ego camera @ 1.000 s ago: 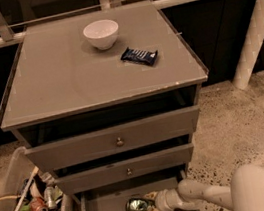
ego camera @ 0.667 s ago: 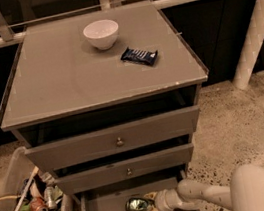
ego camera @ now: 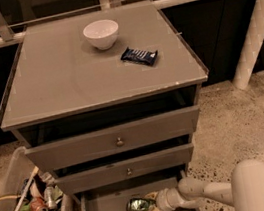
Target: Pick green can from bottom drawer and place on counter
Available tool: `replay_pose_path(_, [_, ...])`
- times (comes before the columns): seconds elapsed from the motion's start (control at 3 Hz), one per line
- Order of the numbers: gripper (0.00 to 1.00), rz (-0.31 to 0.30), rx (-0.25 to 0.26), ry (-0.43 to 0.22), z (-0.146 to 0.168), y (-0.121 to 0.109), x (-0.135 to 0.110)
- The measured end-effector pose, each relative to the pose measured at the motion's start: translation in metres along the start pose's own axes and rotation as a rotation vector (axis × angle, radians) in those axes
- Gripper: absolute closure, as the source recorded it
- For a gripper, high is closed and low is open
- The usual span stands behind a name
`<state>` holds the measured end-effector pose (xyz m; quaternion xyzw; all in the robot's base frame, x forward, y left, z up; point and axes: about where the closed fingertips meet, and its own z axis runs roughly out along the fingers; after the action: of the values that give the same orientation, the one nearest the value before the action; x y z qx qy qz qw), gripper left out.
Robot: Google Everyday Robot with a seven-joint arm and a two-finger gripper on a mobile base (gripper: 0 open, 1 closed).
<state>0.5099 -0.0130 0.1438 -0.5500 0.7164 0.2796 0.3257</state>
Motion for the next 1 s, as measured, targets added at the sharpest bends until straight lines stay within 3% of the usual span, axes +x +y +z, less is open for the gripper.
replay_pose_path(0.33, [1.0,-0.006,-0.007,0.02,-0.028,0.002,-0.011])
replay_pose_path(1.0, [1.0,-0.048,0.038,0.039,-0.113,0.001,-0.043])
